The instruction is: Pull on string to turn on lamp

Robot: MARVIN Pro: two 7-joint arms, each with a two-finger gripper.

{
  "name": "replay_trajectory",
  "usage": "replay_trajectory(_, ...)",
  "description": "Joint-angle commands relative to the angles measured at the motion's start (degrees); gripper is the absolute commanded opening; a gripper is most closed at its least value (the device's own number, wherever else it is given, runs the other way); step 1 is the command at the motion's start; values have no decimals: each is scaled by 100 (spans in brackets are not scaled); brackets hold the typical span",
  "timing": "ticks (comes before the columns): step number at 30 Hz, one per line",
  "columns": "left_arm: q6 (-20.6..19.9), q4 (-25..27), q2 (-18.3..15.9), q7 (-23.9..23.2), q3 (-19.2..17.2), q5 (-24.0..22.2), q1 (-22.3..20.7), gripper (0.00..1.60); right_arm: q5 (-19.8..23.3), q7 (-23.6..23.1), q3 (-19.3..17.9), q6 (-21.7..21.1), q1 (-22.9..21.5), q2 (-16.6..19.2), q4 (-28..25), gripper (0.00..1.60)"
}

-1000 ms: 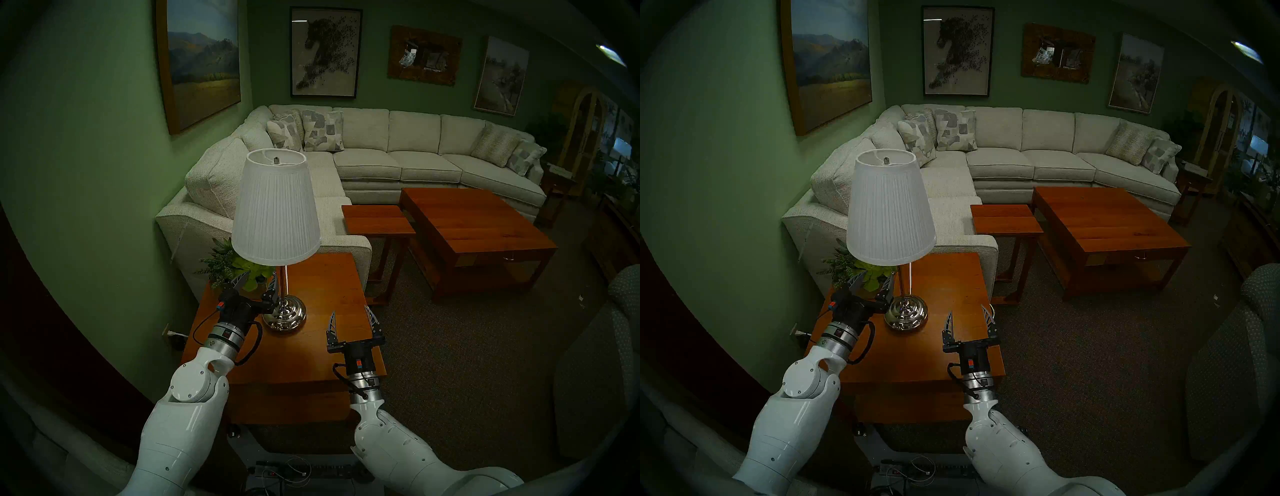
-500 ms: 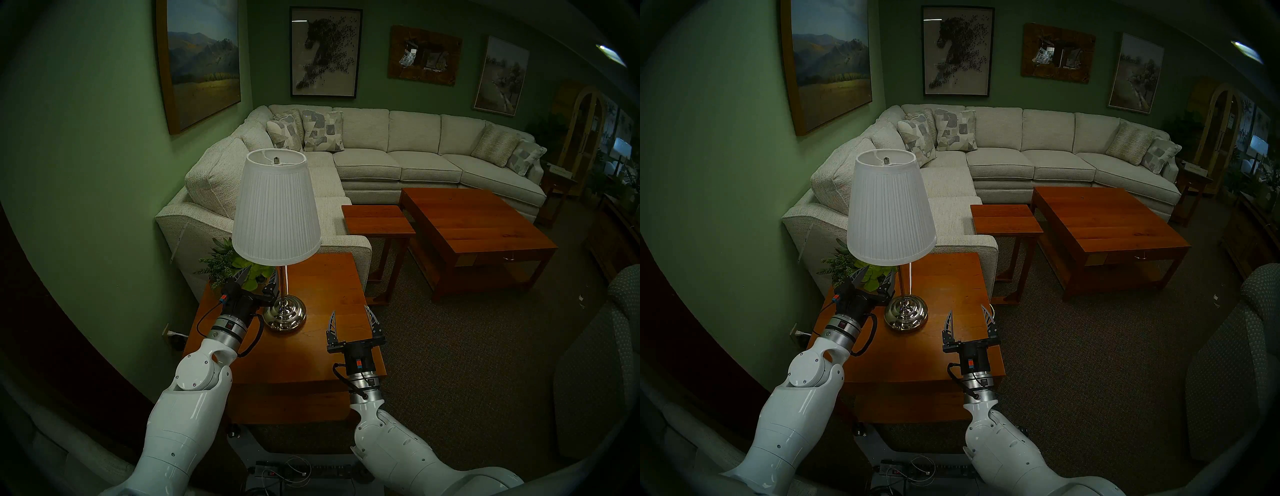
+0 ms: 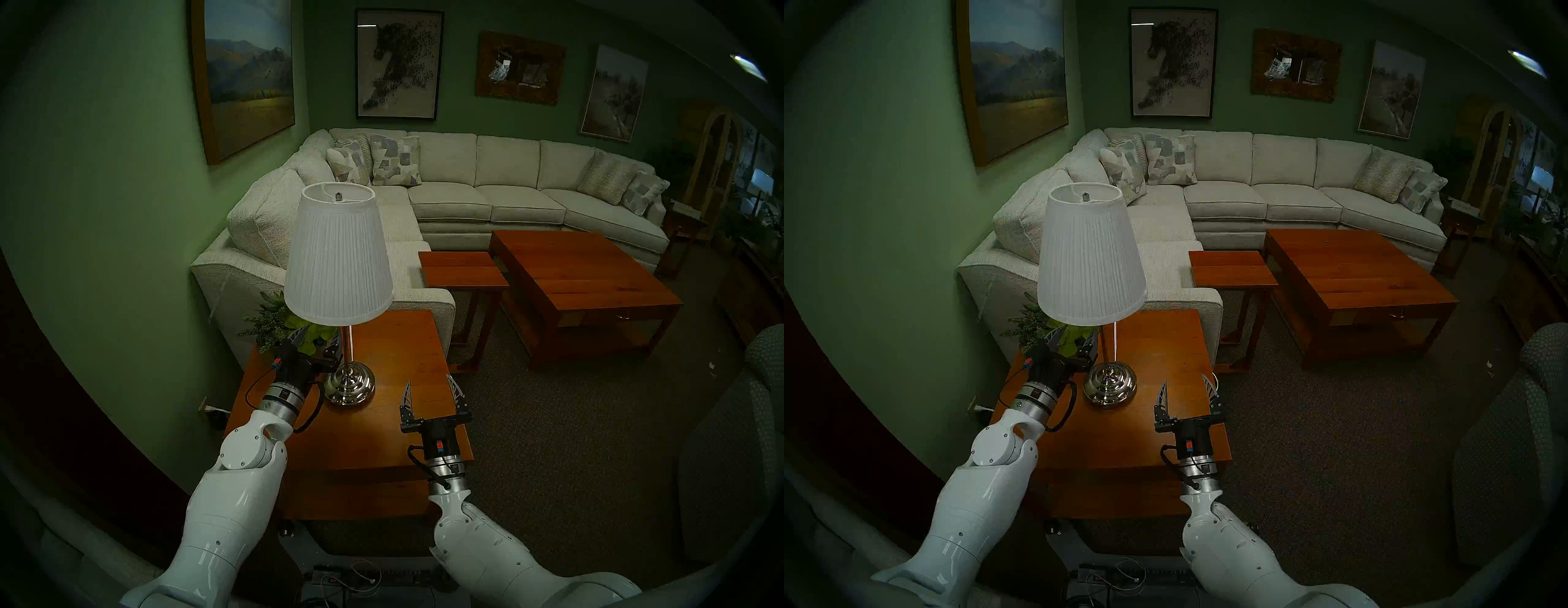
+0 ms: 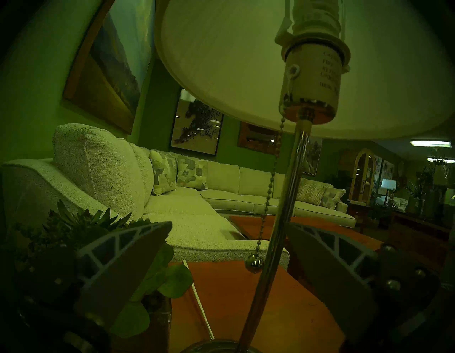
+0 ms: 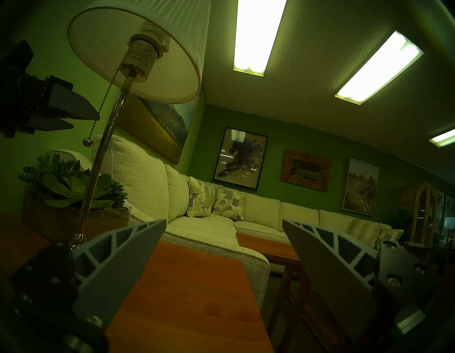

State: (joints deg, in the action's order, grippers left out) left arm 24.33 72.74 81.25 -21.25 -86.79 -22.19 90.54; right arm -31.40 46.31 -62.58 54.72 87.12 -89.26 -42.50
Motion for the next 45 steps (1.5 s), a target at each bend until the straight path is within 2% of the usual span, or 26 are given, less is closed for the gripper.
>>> replay_trajectory(1, 194, 34, 18, -102, 6, -10, -351, 160, -17, 14, -7, 28, -100, -10, -140, 160)
replay_trajectory(29, 537, -873, -76, -403, -75, -26, -868, 160, -18, 15, -7, 28, -99, -9, -142, 160)
replay_trajectory(38, 557, -795, -14, -630, -49, -207, -905, 160, -18, 16, -7, 28, -103, -12, -133, 160)
replay_trajectory(45, 525, -915, 11, -655, -15, -164, -1009, 160, -18, 16, -7, 28, -101, -11, -137, 160)
